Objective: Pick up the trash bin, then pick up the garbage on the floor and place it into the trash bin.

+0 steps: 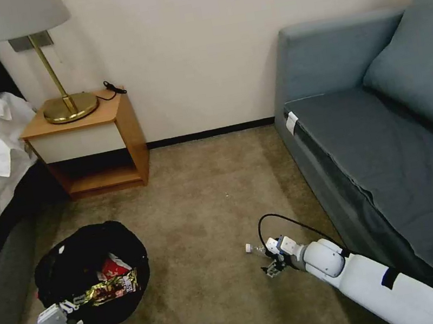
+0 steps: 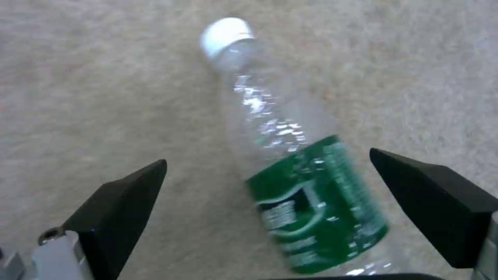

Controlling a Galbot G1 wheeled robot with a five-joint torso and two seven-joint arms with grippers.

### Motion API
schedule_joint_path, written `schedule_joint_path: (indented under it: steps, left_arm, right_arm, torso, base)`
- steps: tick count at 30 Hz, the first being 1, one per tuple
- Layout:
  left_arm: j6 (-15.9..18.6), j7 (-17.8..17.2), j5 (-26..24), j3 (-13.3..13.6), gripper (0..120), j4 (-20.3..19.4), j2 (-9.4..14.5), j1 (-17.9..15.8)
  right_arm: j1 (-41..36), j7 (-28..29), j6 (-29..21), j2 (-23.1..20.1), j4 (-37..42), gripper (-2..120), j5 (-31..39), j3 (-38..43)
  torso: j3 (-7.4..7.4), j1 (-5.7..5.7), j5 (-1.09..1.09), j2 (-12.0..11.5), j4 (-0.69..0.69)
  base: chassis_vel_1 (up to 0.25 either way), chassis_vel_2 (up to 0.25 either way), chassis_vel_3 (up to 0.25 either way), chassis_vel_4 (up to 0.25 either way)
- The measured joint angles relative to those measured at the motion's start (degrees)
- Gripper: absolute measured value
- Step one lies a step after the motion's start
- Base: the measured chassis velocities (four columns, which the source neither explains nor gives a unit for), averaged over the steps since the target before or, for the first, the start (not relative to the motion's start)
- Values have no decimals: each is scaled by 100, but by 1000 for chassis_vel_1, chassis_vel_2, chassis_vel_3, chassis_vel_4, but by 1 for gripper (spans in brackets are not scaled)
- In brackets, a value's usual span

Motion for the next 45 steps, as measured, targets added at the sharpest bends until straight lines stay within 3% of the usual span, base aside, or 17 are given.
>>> schedule_joint_path:
  steps: [18,24,34,36,39,40,45]
  left_arm:
    - [14,5,-15,-5,2,36,21,-46]
    - [20,6,-21,-19,2,37,28,-41]
    - [27,6,-31,-18,2,40,35,-57]
    - [28,6,-30,-18,2,44,35,-64]
    - [29,6,-31,-16,2,47,35,-64]
    - [29,6,-31,-16,2,48,35,-64]
    - [29,6,-31,-16,2,53,37,-61]
  right_arm:
    - [394,-277,237,406,-1239,100,-289,32]
    - [419,-431,294,513,-1413,88,-368,57]
    - [411,-444,289,508,-1299,66,-313,54]
    - [411,-438,288,508,-1288,55,-303,67]
    - [407,-431,289,507,-1283,49,-301,80]
    - [397,-429,297,507,-1273,41,-299,87]
    - [376,-402,302,504,-1163,27,-244,128]
  torso:
    - [0,0,-1,0,0]
    - [-2,-1,-7,1,-3]
    - [0,-1,2,0,-1]
    - [1,-1,5,0,3]
    - [1,0,5,0,4]
    - [2,-1,4,0,3]
    - [1,0,1,0,-1]
  base:
    - [0,0,0,0]
    - [0,0,0,0]
    - [0,0,0,0]
    - [0,0,0,0]
    - [0,0,0,0]
    - [0,0,0,0]
    - [0,0,0,0]
